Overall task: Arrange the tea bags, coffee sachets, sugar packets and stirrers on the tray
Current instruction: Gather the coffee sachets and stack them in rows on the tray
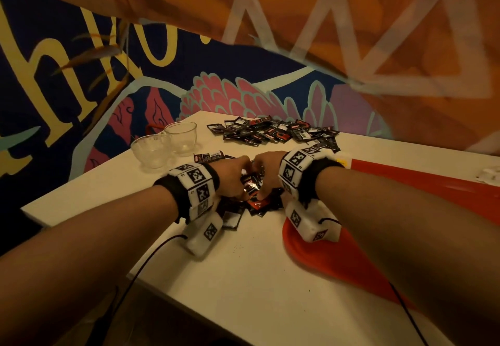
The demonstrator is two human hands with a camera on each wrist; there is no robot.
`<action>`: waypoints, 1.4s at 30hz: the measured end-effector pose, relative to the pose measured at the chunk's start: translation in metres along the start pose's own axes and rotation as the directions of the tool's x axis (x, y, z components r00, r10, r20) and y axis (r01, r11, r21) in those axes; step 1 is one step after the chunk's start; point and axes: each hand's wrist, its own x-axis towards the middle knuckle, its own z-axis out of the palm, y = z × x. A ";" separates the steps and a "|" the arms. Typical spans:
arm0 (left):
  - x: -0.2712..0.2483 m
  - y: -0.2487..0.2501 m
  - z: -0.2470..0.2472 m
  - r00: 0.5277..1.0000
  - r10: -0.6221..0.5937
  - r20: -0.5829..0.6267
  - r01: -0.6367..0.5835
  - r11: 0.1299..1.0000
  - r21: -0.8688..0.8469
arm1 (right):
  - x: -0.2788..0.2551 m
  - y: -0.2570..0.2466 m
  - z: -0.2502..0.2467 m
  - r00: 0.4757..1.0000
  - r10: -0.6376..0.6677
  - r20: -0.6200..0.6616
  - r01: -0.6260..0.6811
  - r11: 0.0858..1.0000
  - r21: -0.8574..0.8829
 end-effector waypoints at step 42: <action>-0.002 -0.018 0.008 0.931 -0.216 -0.294 -0.209 0.347 -0.914 | -0.014 0.023 -0.011 0.954 0.261 -0.147 -0.105 0.752 0.650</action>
